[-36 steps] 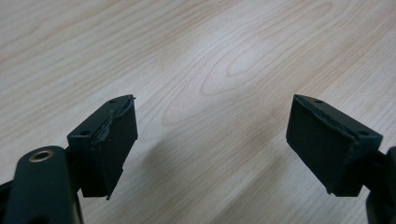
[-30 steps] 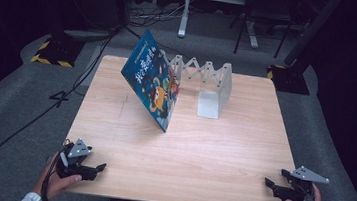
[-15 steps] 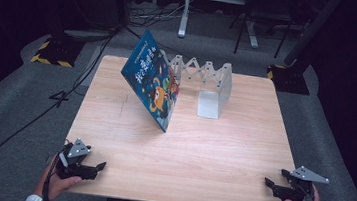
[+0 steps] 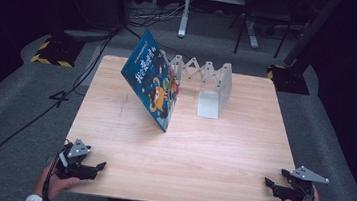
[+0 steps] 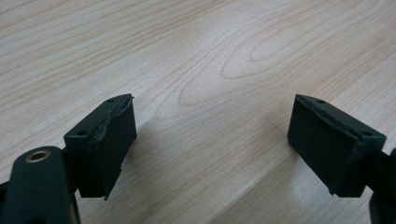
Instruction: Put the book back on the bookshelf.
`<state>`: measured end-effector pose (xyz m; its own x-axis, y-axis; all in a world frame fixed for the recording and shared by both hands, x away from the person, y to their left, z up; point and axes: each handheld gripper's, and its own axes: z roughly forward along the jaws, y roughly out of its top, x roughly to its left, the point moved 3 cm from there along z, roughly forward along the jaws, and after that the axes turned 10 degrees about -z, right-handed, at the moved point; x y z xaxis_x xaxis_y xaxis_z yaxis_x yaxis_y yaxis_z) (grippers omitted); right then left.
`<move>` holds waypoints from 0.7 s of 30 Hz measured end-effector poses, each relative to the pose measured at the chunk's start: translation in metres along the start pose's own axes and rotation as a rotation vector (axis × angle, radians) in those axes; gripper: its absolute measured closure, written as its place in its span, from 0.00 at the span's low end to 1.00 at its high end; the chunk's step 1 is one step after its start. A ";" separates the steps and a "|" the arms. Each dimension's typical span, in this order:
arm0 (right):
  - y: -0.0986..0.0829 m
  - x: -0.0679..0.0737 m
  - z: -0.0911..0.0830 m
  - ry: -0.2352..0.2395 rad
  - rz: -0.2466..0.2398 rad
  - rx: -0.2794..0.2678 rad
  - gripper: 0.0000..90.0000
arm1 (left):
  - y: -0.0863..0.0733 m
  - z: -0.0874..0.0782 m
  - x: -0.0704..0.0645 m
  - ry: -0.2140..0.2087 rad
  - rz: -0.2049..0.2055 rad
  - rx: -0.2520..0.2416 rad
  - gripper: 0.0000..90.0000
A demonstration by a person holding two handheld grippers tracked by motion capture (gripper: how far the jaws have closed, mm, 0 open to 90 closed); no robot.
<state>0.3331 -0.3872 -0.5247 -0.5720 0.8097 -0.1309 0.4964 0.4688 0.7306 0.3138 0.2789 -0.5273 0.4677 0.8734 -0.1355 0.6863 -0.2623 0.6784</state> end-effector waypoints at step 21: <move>0.000 0.000 0.000 0.000 0.000 0.000 0.22 | 0.002 0.001 0.002 0.024 -0.022 -0.006 0.17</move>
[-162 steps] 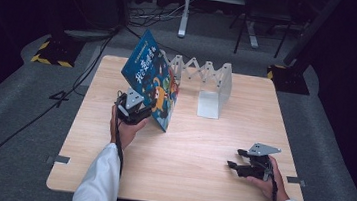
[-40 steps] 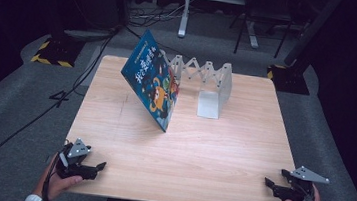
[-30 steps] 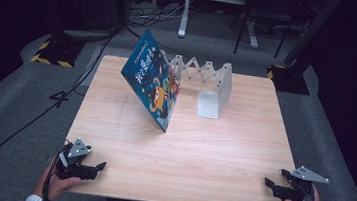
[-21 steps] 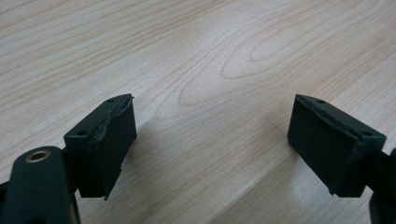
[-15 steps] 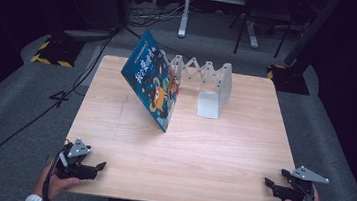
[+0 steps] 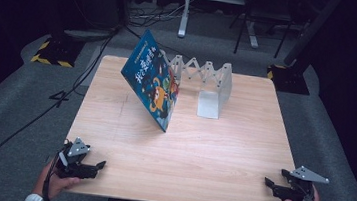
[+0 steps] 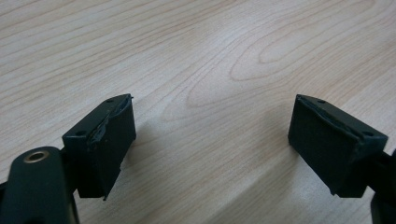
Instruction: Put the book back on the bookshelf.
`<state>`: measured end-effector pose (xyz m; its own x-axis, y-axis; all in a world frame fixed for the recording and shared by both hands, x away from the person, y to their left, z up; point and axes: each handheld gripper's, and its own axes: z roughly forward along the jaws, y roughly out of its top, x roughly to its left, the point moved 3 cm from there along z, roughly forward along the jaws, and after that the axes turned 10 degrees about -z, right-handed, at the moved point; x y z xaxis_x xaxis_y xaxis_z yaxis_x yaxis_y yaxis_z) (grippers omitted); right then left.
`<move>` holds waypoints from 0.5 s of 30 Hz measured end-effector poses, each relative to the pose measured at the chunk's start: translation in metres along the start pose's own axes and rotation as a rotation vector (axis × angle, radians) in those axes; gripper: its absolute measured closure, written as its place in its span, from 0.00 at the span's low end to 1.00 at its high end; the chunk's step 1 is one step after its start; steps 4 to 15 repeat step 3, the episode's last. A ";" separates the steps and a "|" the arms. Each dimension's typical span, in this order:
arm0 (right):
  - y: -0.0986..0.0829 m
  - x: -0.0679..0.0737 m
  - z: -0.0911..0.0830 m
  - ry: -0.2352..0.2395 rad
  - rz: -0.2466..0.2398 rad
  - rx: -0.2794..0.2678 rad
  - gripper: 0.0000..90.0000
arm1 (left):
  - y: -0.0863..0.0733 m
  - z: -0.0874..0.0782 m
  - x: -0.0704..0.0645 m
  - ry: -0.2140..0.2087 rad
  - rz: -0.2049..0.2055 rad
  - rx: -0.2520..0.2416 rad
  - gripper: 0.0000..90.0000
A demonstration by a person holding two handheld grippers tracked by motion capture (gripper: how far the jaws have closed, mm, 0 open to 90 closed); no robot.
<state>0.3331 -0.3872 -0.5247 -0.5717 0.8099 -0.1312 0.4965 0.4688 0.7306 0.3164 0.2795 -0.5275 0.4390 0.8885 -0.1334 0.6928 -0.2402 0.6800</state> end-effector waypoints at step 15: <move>0.000 0.000 0.000 0.000 0.000 0.000 0.22 | 0.000 0.000 0.000 0.008 -0.012 0.002 0.17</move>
